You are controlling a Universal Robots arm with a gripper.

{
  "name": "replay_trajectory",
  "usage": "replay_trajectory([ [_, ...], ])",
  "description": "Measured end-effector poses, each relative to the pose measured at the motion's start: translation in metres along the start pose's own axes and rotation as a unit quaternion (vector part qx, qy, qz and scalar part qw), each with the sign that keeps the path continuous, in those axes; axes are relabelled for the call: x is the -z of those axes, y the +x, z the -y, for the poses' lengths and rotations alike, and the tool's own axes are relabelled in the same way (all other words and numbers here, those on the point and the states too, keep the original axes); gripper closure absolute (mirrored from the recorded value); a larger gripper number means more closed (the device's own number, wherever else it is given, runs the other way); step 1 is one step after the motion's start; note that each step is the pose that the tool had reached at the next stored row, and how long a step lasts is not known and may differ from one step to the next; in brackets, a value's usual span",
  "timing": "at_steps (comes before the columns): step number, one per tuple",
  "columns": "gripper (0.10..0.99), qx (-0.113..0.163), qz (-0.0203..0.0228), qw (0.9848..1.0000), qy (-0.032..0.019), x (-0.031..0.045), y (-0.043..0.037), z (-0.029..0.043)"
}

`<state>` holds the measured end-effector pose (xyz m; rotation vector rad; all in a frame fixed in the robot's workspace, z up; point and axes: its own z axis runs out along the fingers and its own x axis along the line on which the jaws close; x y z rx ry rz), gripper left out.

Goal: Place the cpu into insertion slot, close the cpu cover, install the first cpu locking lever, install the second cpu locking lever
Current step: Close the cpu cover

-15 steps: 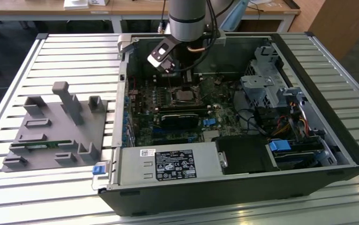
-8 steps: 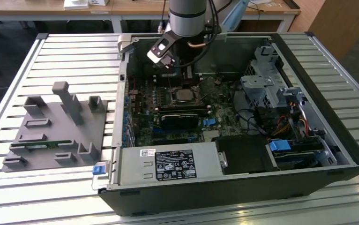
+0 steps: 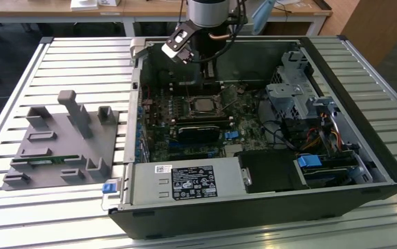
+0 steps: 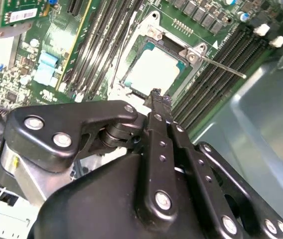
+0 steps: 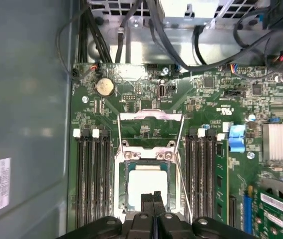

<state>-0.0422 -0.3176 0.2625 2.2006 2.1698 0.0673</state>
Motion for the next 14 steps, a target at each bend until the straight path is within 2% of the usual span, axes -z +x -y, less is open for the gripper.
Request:
replay_trajectory([
  [8,0.98,-0.001,-0.0027,1.0,0.0002,0.0001,-0.0113,-0.0002],
  [10,0.98,-0.001,-0.0035,1.0,0.0028,0.0,-0.0116,-0.0013],
  [14,0.98,-0.001,-0.004,0.9999,0.014,-0.0005,-0.0116,-0.0082],
])
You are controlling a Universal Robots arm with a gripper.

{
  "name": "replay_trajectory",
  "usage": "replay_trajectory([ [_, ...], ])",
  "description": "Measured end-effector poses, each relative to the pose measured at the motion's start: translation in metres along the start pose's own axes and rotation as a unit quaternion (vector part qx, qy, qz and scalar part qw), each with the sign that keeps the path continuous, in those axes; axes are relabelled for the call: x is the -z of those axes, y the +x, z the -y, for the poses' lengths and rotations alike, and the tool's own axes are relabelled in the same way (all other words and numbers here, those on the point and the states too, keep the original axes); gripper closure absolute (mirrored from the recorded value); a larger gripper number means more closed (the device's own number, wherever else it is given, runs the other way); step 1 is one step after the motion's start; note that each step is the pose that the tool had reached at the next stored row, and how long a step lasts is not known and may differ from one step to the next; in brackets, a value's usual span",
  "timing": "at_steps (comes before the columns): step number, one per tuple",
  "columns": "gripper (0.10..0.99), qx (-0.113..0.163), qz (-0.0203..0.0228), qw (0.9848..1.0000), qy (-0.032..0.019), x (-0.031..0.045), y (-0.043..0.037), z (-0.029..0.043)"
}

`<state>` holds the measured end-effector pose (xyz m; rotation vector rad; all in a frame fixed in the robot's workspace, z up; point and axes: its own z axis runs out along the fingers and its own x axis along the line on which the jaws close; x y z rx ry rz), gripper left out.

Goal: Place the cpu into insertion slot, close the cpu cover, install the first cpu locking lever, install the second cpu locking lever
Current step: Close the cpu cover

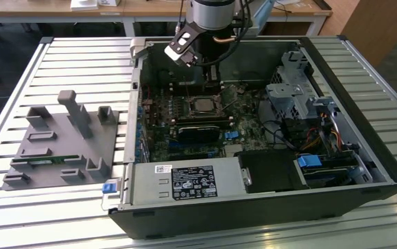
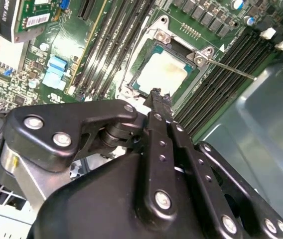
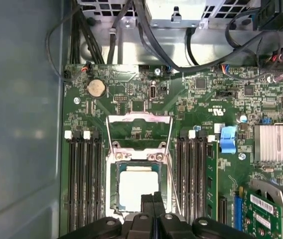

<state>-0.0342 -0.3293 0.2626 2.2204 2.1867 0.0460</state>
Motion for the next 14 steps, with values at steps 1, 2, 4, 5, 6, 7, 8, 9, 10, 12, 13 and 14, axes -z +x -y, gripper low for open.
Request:
replay_trajectory([
  [1,0.98,0.0,-0.0001,1.0,0.0021,0.0,0.0,-0.0012],
  [2,0.98,0.0,-0.0003,1.0,0.0039,0.0,0.0,-0.0022],
  [4,0.98,0.0,-0.0004,1.0,0.0053,0.0,0.0,-0.003],
  [5,0.98,0.0,-0.0004,1.0,0.0053,0.0,0.0,-0.003],
  [6,0.98,0.0,-0.0004,1.0,0.0053,-0.0001,0.0,-0.003],
  [7,0.98,0.0,-0.0004,1.0,0.0053,-0.0001,0.0,-0.0034],
  [8,0.98,0.0,-0.0004,1.0,0.0053,-0.0001,0.0001,-0.0043],
  [9,0.98,0.0,-0.0004,1.0,0.0055,-0.0002,0.0001,-0.006],
  [10,0.98,0.0,-0.0004,1.0,0.0056,-0.0003,0.0001,-0.0079],
  [12,0.98,0.0,-0.0005,1.0,0.006,-0.0004,0.0001,-0.0114],
  [13,0.98,0.0,-0.0004,1.0,0.0061,-0.0005,0.0002,-0.0135],
  [14,0.98,0.0,-0.0005,1.0,0.0062,-0.0006,0.0002,-0.0157],
])
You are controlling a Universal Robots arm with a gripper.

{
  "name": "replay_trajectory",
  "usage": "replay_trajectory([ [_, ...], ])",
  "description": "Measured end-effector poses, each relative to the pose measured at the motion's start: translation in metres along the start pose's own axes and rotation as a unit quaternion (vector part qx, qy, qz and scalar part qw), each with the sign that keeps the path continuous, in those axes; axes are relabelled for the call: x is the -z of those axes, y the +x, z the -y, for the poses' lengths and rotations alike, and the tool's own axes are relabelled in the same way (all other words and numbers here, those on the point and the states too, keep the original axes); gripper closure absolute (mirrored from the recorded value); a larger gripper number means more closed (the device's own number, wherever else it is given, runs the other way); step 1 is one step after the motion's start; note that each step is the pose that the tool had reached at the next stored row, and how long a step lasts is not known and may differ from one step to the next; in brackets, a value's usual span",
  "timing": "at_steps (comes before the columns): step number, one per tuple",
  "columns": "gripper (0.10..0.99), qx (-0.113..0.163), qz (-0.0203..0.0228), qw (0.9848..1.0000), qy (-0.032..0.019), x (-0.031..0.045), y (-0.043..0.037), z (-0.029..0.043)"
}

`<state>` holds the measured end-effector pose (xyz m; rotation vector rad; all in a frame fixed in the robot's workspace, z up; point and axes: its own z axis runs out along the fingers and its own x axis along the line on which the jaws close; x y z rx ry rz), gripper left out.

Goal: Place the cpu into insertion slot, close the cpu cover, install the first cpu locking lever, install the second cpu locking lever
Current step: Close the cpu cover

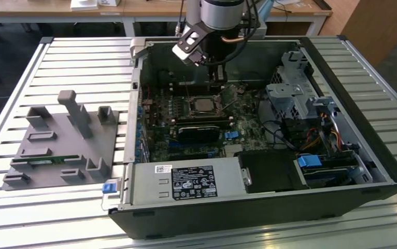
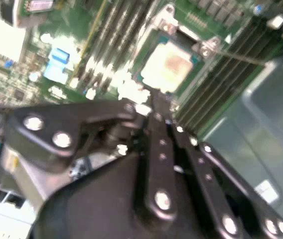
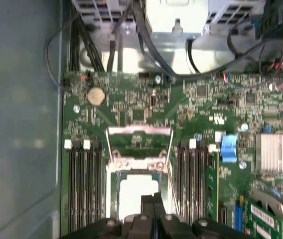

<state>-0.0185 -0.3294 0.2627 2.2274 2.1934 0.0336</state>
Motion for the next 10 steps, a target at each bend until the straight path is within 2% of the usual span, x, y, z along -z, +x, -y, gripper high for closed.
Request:
replay_trajectory([
  [5,0.98,0.0,0.0001,1.0,0.0013,-0.0002,0.0001,-0.0095],
  [10,0.98,0.0,0.0003,1.0,0.0016,0.0002,0.0002,-0.0111],
])
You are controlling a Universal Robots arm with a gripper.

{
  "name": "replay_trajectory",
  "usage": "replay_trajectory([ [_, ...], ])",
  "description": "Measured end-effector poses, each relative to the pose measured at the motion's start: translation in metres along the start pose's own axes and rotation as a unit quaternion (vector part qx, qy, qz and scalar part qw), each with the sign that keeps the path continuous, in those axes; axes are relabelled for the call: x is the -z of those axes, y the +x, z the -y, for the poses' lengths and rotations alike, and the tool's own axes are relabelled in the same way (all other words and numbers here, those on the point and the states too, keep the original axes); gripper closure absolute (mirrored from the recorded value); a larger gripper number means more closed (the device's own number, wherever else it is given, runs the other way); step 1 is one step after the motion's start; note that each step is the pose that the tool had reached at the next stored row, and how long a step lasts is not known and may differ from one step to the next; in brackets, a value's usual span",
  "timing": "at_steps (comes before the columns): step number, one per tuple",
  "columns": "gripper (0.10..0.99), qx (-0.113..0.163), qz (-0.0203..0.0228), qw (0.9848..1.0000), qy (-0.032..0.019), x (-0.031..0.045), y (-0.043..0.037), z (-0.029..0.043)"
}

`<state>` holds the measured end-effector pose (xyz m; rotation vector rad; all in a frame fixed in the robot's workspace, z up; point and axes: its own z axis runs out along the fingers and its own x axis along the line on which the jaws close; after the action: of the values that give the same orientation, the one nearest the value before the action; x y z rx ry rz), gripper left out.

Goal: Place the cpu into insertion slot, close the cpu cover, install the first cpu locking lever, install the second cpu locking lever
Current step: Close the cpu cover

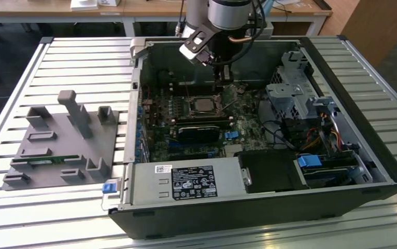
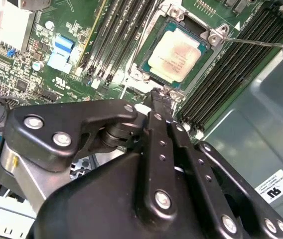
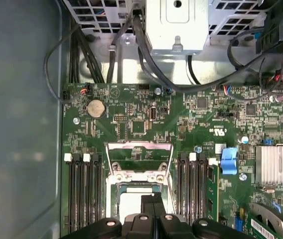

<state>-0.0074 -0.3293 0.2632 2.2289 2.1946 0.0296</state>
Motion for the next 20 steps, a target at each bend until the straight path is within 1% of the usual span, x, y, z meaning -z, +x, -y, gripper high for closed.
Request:
replay_trajectory([
  [3,0.98,0.0,-0.0002,1.0,-0.0001,0.0018,0.0,-0.0001],
  [10,0.98,0.0,-0.0002,1.0,-0.0001,0.0096,0.0,-0.0003],
  [20,0.98,0.0,-0.0002,1.0,-0.0001,0.0259,0.0001,-0.0007],
])
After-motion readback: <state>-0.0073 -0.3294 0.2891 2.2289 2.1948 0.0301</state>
